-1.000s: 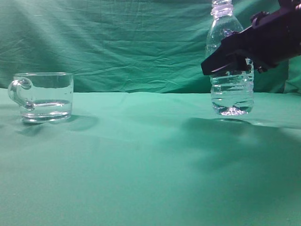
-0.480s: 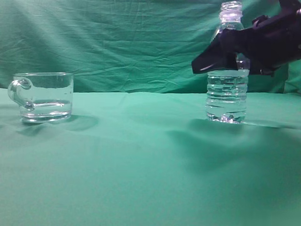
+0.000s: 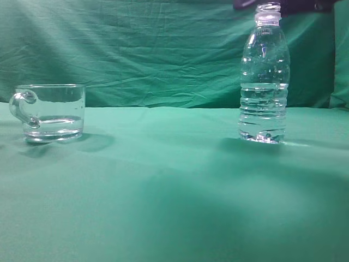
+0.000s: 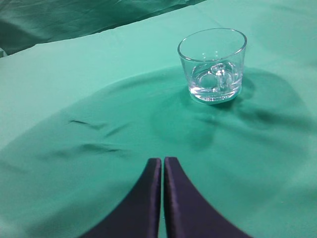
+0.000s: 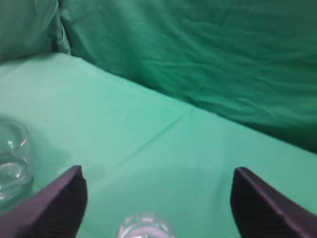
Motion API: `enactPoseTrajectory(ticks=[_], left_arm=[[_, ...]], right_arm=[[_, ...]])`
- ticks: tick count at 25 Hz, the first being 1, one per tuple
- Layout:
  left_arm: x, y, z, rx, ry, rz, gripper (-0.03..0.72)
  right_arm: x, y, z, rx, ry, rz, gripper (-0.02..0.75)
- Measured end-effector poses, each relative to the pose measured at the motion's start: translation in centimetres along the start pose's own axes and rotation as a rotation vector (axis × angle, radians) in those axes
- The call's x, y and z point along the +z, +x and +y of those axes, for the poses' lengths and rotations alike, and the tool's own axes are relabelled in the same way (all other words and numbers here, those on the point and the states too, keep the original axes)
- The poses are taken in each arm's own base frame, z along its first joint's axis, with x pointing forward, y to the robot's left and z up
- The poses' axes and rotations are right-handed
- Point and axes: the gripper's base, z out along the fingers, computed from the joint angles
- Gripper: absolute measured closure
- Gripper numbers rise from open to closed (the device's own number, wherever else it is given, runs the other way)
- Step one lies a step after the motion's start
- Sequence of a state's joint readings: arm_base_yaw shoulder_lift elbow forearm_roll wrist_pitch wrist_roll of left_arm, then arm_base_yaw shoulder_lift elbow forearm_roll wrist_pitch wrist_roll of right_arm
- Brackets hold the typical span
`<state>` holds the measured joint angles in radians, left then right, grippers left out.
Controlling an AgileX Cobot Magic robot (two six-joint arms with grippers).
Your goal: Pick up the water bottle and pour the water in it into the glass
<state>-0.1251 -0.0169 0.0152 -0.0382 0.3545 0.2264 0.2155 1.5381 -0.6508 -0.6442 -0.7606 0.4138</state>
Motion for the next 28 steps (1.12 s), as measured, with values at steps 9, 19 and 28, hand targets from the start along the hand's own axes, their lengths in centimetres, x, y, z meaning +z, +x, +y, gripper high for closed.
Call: enactPoseTrajectory(ticks=[9,19,28], left_arm=[[0.0,0.0,0.0,0.0,0.0,0.0,0.688],[0.0,0.0,0.0,0.0,0.0,0.0,0.688],[0.0,0.0,0.0,0.0,0.0,0.0,0.688]], right_arm=[[-6.2,-8.1,1.7,0.006,0.056,-0.212,0.701],[-13.4,-12.4,6.0,-0.331,-0.054,-0.327,0.738],[-20.0,-14.6,8.6,-0.318,-0.022,-0.493,0.738]])
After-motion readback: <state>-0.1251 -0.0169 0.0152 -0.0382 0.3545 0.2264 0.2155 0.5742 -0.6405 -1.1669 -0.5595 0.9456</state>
